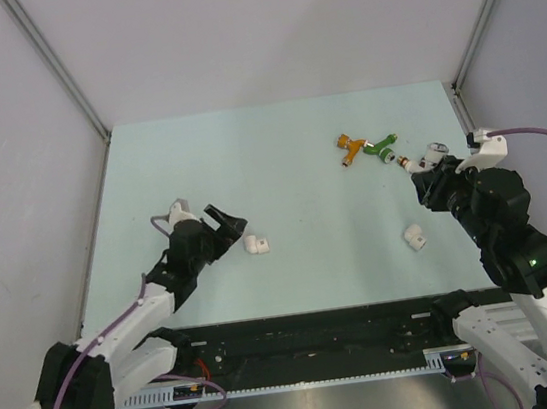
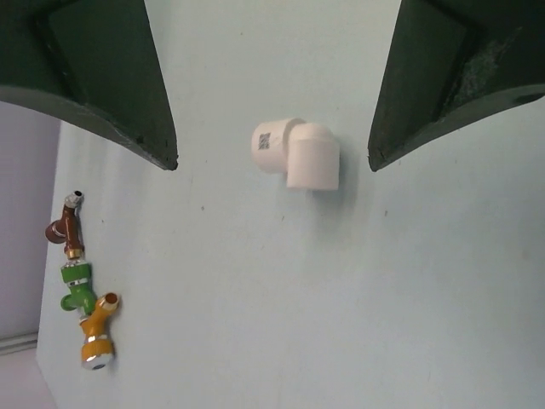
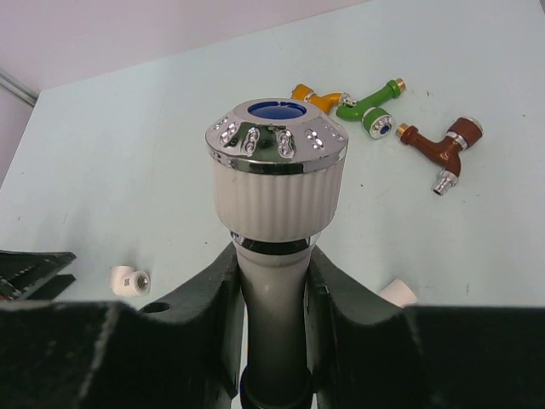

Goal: Install the water faucets

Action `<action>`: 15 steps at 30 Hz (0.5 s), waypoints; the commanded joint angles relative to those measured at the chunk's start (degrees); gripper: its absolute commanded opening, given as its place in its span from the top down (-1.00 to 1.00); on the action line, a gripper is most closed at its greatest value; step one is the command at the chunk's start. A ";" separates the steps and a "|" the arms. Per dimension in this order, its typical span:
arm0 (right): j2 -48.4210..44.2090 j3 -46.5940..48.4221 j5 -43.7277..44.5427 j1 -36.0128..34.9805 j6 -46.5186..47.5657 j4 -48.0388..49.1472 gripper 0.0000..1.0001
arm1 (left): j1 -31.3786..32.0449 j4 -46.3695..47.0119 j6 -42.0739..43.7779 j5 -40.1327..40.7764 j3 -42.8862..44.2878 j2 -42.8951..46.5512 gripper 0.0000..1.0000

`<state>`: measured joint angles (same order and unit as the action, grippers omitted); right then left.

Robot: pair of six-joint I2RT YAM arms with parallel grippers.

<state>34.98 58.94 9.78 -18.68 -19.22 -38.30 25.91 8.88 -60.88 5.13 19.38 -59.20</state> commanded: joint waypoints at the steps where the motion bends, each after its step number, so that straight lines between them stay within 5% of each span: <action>1: -0.09 0.30 -0.55 -0.22 1.73 3.67 1.00 | -0.51 -13.97 28.02 4.81 9.97 5.32 -0.92; 7: 0.26 0.21 -2.31 -0.40 2.35 4.73 1.00 | -1.47 -29.87 39.61 3.67 23.76 -1.87 -0.93; 15: 0.44 0.30 -3.54 -0.48 2.70 4.82 1.00 | -2.53 -47.46 27.32 0.24 39.59 -21.99 -0.80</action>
<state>35.42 58.94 7.33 -18.79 -17.65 -37.34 23.83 -26.17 -29.34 7.07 52.69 -74.30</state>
